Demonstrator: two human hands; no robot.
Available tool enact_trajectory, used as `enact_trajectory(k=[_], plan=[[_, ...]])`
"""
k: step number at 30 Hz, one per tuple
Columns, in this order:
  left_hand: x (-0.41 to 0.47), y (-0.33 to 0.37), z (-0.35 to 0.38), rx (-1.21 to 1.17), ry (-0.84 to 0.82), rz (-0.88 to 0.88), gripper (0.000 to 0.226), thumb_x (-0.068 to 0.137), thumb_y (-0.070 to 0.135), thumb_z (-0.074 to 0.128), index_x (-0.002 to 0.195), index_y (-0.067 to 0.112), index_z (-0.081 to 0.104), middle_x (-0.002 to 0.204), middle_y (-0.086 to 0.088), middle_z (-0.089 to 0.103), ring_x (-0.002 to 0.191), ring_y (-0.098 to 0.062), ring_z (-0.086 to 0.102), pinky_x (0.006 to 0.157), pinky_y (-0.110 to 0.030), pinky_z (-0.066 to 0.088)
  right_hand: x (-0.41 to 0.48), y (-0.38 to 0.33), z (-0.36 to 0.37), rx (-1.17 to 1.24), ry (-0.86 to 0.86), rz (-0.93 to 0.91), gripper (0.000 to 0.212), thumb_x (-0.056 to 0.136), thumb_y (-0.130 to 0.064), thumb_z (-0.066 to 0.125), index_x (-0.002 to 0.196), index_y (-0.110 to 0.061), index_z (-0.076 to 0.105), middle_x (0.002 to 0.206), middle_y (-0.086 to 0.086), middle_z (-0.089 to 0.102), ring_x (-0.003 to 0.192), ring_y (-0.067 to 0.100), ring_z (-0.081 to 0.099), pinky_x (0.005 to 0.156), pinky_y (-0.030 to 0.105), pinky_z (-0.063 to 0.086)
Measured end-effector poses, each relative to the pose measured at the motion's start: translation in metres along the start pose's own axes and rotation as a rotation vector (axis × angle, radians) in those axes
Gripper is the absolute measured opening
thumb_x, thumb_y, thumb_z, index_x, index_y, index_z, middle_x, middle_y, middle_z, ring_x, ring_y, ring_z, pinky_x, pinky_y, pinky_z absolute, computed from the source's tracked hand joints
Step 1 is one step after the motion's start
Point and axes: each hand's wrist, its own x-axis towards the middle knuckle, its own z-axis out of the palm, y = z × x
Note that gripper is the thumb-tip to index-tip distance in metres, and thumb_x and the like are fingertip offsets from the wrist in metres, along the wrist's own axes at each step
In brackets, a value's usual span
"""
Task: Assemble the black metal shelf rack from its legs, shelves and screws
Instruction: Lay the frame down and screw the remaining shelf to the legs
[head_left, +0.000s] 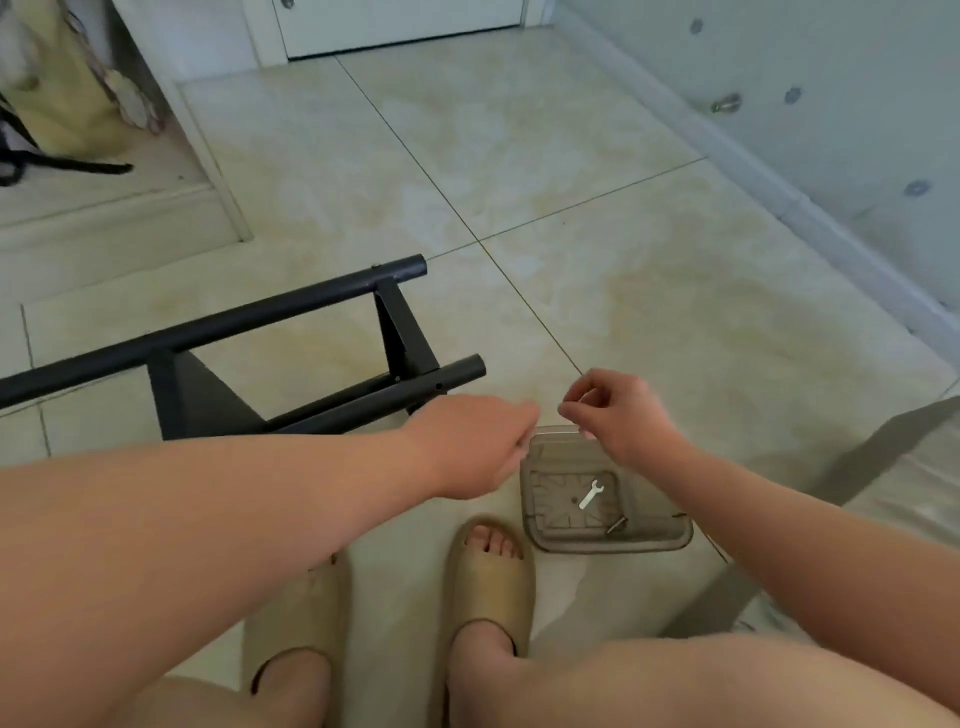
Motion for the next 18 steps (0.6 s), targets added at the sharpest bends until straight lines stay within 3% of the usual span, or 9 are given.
enact_trajectory(k=[2, 5, 8, 11, 14, 18], plan=[[-0.014, -0.008, -0.019, -0.105, 0.127, -0.161, 0.011, 0.100, 0.035, 0.045, 0.097, 0.025, 0.041, 0.080, 0.008, 0.051, 0.080, -0.022, 0.055, 0.066, -0.038, 0.045, -0.009, -0.032, -0.007, 0.010, -0.018, -0.053, 0.015, 0.088, -0.014, 0.074, 0.077, -0.020, 0.066, 0.059, -0.005, 0.060, 0.052, 0.006, 0.056, 0.052, 0.022, 0.043], [-0.029, -0.025, -0.046, -0.345, 0.284, -0.472, 0.010, 0.097, 0.031, 0.050, 0.093, 0.023, 0.045, 0.084, 0.005, 0.055, 0.079, -0.019, 0.055, 0.062, -0.034, 0.039, -0.024, -0.070, -0.016, -0.007, -0.037, -0.113, 0.014, 0.088, -0.011, 0.074, 0.078, -0.018, 0.068, 0.064, 0.002, 0.065, 0.064, 0.016, 0.064, 0.068, 0.037, 0.054], [-0.039, -0.041, -0.069, -0.502, 0.287, -0.703, 0.014, 0.097, 0.027, 0.053, 0.098, 0.013, 0.054, 0.080, -0.006, 0.057, 0.074, -0.020, 0.056, 0.055, -0.031, 0.033, -0.035, -0.098, -0.016, -0.020, -0.028, -0.147, 0.011, 0.089, -0.009, 0.070, 0.081, -0.017, 0.071, 0.066, 0.003, 0.069, 0.071, 0.022, 0.067, 0.080, 0.046, 0.058], [-0.044, -0.053, -0.076, -0.542, 0.224, -0.766, 0.035, 0.100, 0.029, 0.053, 0.111, -0.001, 0.065, 0.096, -0.019, 0.067, 0.094, -0.034, 0.066, 0.063, -0.031, 0.039, -0.039, -0.118, -0.007, -0.055, -0.030, -0.159, 0.016, 0.089, -0.008, 0.066, 0.082, -0.021, 0.071, 0.064, -0.002, 0.070, 0.072, 0.023, 0.069, 0.082, 0.046, 0.060], [-0.046, -0.060, -0.066, -0.547, 0.147, -0.767, 0.042, 0.101, 0.038, 0.050, 0.112, 0.000, 0.065, 0.093, -0.013, 0.065, 0.088, -0.031, 0.062, 0.071, -0.032, 0.042, -0.039, -0.124, 0.008, -0.074, -0.043, -0.130, 0.022, 0.089, -0.007, 0.063, 0.079, -0.025, 0.069, 0.063, -0.004, 0.069, 0.063, 0.014, 0.065, 0.079, 0.044, 0.061], [-0.041, -0.072, -0.047, -0.560, 0.078, -0.695, 0.042, 0.103, 0.040, 0.045, 0.110, 0.005, 0.067, 0.099, -0.012, 0.063, 0.094, -0.028, 0.059, 0.081, -0.032, 0.043, -0.034, -0.114, 0.024, -0.073, -0.102, -0.089, 0.022, 0.090, -0.008, 0.064, 0.080, -0.027, 0.070, 0.066, -0.003, 0.071, 0.073, 0.021, 0.069, 0.080, 0.047, 0.060]])
